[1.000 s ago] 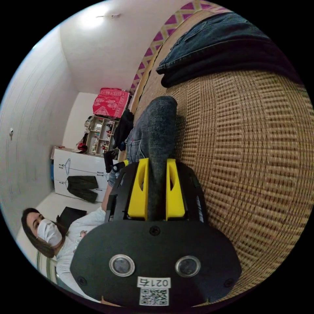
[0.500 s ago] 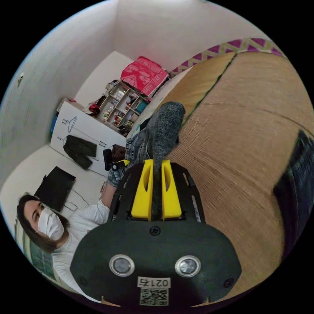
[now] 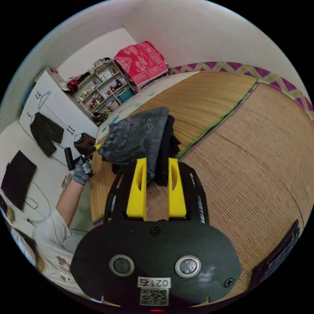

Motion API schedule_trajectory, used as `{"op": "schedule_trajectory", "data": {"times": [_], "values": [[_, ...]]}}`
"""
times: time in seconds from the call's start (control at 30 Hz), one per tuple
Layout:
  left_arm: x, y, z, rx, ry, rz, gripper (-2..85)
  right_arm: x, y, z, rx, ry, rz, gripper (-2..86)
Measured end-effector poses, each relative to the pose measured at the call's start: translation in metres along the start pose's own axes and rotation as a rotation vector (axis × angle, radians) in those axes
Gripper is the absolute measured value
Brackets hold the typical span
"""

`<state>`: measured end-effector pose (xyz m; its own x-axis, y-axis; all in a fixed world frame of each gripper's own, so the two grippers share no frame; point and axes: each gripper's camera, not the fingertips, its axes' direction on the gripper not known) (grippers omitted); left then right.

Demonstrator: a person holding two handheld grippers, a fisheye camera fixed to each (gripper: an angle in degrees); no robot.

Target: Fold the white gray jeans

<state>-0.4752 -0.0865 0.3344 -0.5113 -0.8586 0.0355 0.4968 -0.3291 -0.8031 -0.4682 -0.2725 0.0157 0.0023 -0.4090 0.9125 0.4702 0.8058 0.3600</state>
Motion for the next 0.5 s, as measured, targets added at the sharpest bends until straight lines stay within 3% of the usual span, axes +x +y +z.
{"op": "schedule_trajectory", "data": {"times": [0.17,0.27,0.33,0.5], "values": [[0.085,0.073,-0.029,-0.056,0.12,0.257,6.2,0.016,0.101,-0.064,0.031,0.245,-0.044,9.5],[0.144,0.121,-0.04,-0.054,0.094,0.42,8.1,0.032,0.146,-0.104,0.027,0.49,-0.025,9.8],[0.172,0.143,-0.039,-0.093,0.126,0.456,8.9,0.048,0.171,-0.117,-0.039,0.642,-0.032,11.0],[0.224,0.189,-0.031,-0.196,0.305,0.397,8.6,0.062,0.204,-0.096,-0.2,0.771,-0.106,15.1]]}}
